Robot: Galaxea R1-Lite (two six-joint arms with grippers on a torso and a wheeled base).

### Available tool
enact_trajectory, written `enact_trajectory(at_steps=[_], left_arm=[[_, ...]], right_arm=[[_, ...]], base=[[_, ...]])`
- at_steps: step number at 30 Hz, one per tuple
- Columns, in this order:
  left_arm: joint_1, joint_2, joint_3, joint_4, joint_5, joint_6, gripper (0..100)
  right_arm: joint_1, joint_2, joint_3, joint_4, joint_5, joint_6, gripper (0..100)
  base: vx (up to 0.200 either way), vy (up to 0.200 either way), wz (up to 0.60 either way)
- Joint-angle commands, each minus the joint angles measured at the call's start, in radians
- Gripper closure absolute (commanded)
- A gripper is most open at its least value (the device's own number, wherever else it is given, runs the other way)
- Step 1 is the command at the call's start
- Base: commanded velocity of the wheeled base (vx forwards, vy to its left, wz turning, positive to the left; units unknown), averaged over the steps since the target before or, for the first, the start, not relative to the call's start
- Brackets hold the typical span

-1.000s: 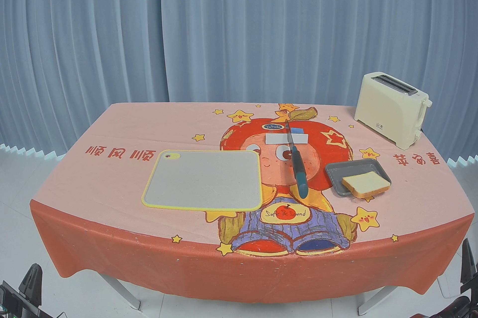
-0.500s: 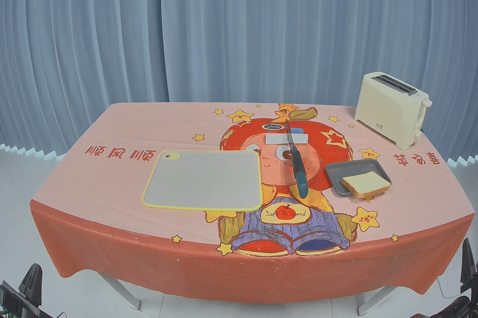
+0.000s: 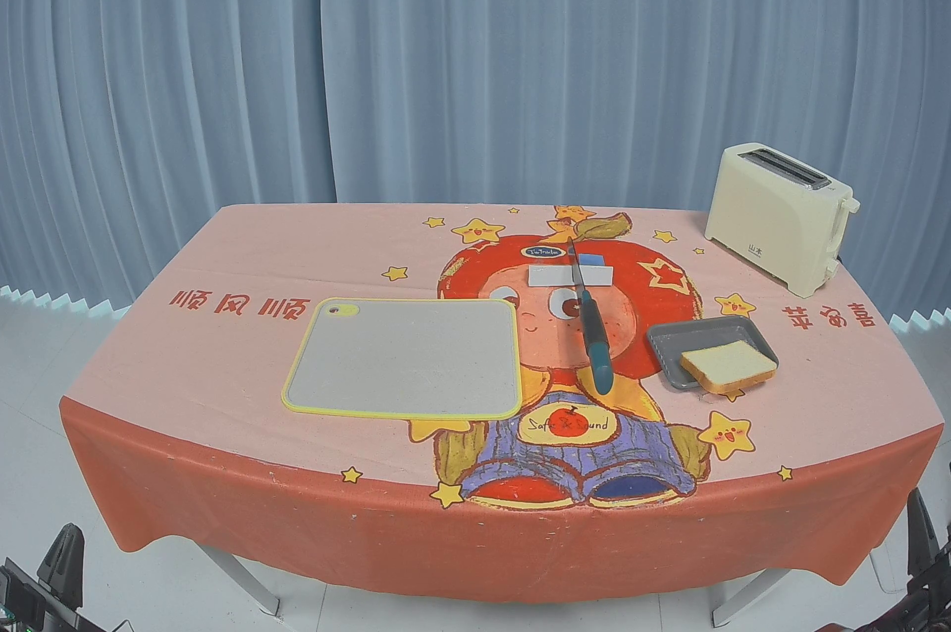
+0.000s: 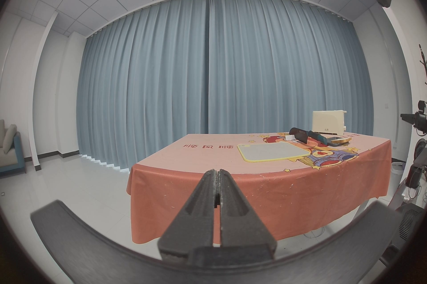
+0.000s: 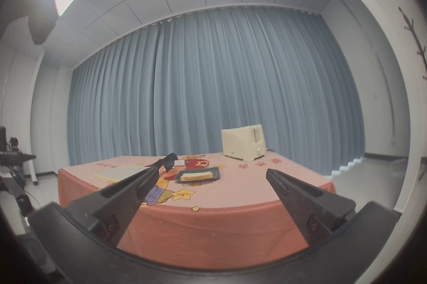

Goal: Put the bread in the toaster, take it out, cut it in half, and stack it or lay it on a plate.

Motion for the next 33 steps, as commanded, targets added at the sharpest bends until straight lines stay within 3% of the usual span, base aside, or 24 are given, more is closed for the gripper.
enact_trajectory(at_steps=[1, 6, 10, 16, 23, 33], left_arm=[[0.000, -0.001, 0.018, -0.001, 0.001, 0.000, 100], [0.000, -0.001, 0.018, -0.001, 0.001, 0.000, 100], [0.000, -0.001, 0.018, -0.001, 0.001, 0.000, 100], [0.000, -0.001, 0.018, -0.001, 0.001, 0.000, 100], [0.000, -0.001, 0.018, 0.000, 0.001, 0.000, 100], [0.000, -0.001, 0.018, -0.001, 0.001, 0.000, 100]], right_arm=[[0.001, -0.017, 0.007, 0.027, 0.020, 0.038, 0], [0.005, -0.017, -0.008, 0.045, 0.046, 0.141, 0], [0.005, 0.008, -0.030, 0.045, 0.067, 0.173, 0], [0.005, 0.089, -0.045, 0.031, 0.084, 0.268, 0], [0.003, 0.134, -0.042, 0.030, 0.109, 0.347, 0], [0.001, 0.229, -0.056, 0.024, 0.146, 0.514, 0]], base=[[0.000, 0.000, 0.00], [0.000, 0.000, 0.00], [0.000, 0.000, 0.00], [0.000, 0.000, 0.00], [0.000, 0.000, 0.00], [0.000, 0.000, 0.00]])
